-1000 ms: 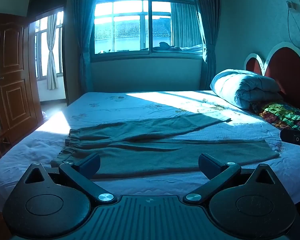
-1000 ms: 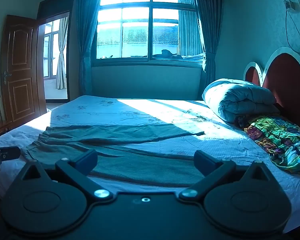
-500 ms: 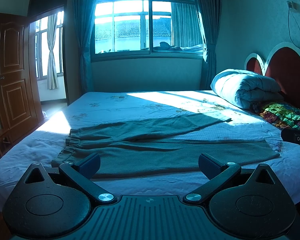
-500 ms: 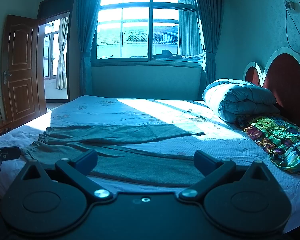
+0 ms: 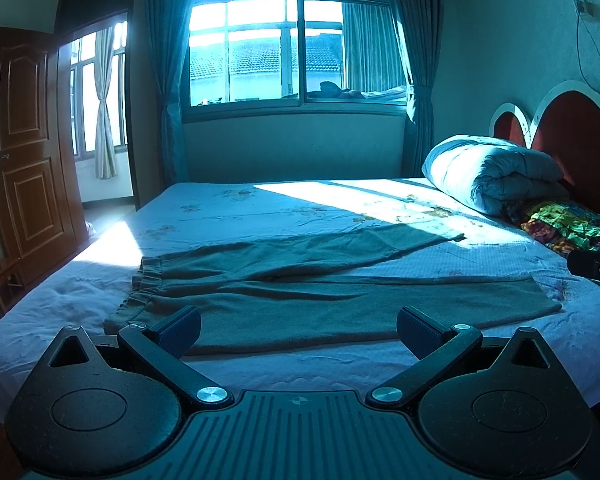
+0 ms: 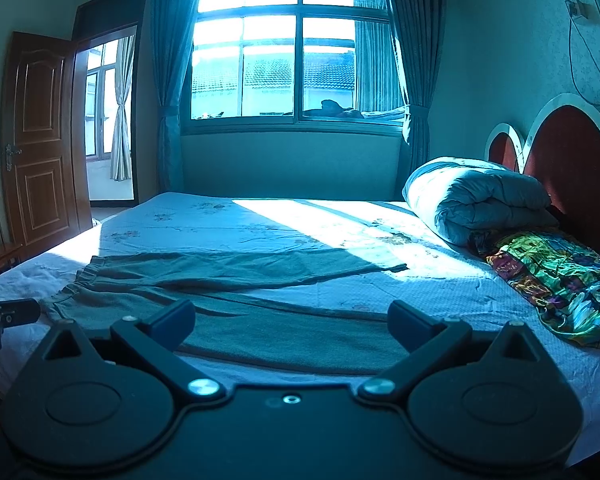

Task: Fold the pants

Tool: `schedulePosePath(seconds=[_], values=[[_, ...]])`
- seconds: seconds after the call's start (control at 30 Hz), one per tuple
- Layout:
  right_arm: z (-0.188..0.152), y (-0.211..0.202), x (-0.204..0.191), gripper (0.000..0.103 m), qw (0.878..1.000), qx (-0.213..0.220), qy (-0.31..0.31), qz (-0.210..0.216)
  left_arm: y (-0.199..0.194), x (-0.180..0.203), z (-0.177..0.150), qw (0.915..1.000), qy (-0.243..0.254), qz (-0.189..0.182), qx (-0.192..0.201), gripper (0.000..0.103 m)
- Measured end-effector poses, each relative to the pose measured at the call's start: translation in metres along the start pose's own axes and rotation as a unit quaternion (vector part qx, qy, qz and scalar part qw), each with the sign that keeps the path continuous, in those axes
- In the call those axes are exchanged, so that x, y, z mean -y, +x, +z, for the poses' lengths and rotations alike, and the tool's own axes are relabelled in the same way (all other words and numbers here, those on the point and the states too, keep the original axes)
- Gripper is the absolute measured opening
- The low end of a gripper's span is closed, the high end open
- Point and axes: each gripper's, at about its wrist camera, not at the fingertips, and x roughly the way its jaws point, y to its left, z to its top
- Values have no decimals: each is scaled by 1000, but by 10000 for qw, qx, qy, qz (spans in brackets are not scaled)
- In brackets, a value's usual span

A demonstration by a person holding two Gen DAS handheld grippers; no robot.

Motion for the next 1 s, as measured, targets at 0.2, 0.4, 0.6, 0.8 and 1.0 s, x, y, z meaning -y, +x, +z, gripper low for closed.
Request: schedulePosePath(seconds=[0.2,0.4,0.6,0.8,1.0], values=[[0,0,2,97,10000,-1,8,11,0,0,1,10000,-2,6,-10,103],[0,0,1,97,10000,4,10,10,1,-1,1,10000,-4,10,-6,103],[0,0,1,97,10000,3,6,12,1,-2,0,10000,-18,2,-6,103],[0,0,1,97,10000,2,-5,15,1,-4,0,10000,-22,0,-9,103],[-2,0,0,97,10000,-14,-12,33,1,-3,-1,10000,-10,2,-13,103]])
